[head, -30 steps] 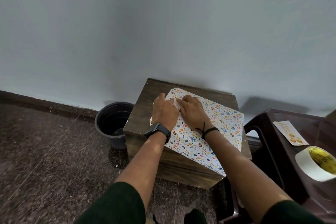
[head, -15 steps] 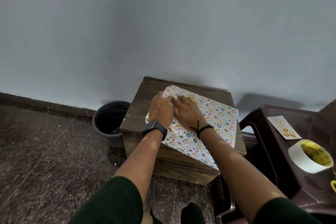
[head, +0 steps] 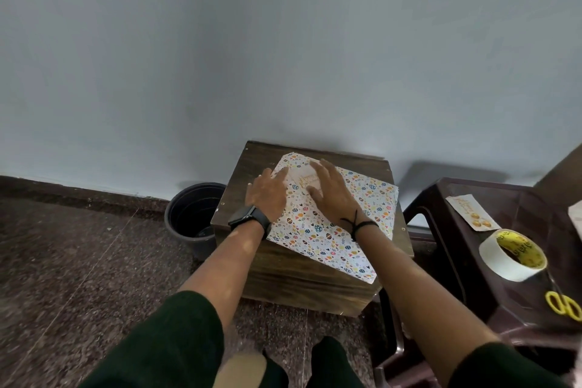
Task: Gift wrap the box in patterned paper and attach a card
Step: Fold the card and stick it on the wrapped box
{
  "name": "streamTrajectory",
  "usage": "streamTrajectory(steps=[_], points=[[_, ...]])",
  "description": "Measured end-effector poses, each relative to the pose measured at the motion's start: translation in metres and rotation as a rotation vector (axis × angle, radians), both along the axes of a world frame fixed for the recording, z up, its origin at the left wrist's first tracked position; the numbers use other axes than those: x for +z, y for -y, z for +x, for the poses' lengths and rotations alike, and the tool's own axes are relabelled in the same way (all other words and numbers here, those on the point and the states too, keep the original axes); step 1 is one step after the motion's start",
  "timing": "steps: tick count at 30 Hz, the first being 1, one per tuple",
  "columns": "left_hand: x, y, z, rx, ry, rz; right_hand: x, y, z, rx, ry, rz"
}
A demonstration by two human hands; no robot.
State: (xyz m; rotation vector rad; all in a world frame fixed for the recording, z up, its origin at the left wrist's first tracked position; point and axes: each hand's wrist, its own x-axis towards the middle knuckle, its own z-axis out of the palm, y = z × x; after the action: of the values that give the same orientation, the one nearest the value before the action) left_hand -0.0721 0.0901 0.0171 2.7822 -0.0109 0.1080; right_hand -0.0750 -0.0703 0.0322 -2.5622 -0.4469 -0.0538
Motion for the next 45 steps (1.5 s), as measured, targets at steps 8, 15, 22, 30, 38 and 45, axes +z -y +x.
streamTrajectory(steps=[8, 15, 22, 30, 38, 45], points=[[-0.012, -0.009, -0.053, 0.248, -0.049, -0.306, -0.01, 0.062, -0.088, -0.557, 0.001, 0.079], [-0.006, 0.005, -0.066, 0.376, -0.085, -0.599, -0.026, 0.07, -0.097, -0.371, -0.164, 0.051], [-0.003, 0.004, -0.059, 0.409, -0.051, -0.781, -0.026, 0.077, -0.053, -0.302, -0.202, 0.016], [-0.002, 0.002, -0.029, 0.429, -0.039, -0.782, -0.019, 0.079, -0.005, -0.246, -0.211, 0.0], [-0.01, 0.0, 0.004, 0.449, -0.011, -0.754, -0.024, 0.079, 0.021, -0.244, -0.181, 0.011], [-0.013, 0.004, 0.016, 0.405, 0.005, -0.709, -0.031, 0.078, 0.03, -0.242, -0.176, -0.046]])
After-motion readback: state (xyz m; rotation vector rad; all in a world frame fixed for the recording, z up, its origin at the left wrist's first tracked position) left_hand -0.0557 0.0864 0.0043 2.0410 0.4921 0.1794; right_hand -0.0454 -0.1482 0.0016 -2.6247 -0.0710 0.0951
